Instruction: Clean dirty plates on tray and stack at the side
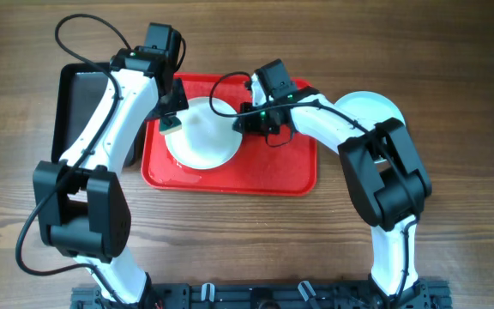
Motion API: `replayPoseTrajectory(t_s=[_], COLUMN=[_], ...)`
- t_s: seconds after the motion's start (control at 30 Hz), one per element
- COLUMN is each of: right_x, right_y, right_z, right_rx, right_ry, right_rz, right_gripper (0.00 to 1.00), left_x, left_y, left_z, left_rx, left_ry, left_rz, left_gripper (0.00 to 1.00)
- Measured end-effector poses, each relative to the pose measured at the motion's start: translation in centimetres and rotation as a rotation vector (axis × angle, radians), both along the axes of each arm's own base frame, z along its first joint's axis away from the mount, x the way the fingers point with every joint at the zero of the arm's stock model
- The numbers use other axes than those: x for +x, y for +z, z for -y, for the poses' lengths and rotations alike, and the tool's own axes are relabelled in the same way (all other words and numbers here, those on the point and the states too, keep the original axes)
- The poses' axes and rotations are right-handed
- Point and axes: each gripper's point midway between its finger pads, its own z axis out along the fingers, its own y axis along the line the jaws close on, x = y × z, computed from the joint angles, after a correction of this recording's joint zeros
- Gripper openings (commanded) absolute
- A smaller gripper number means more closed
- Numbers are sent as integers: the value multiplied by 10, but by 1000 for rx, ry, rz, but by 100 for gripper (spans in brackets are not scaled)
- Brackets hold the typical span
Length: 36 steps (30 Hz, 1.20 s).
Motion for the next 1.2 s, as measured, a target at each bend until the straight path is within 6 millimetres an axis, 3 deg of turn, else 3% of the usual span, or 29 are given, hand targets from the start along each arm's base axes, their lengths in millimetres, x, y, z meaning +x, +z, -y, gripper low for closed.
replayPoseTrajectory(t_s=[0.17, 0.27, 0.53, 0.73, 0.83, 1.07, 1.2], right_x=[0, 1, -9, -25, -23, -12, -14], right_y=[2, 1, -4, 3, 24, 103, 123], right_z=[-2, -1, 8, 37, 59, 95, 102], right_rx=[-1, -12, -71, -232, -335, -543, -662], right_ry=[10, 6, 4, -22, -47, -127, -143], right_rz=[13, 18, -27, -57, 6, 279, 383], right_gripper=[27, 5, 4, 4, 4, 4, 4], left_x=[-1, 0, 3, 2, 2, 15, 13], left_y=[-2, -4, -7, -8, -8, -5, -12], left_z=[0, -2, -24, -30, -27, -15, -8], left_rx=[1, -4, -93, -128, -142, -214, -249], left_ry=[-1, 5, 81, 107, 102, 83, 75], left_rz=[-7, -11, -22, -29, -31, 17, 11], left_gripper=[4, 4, 4, 4, 4, 4, 4])
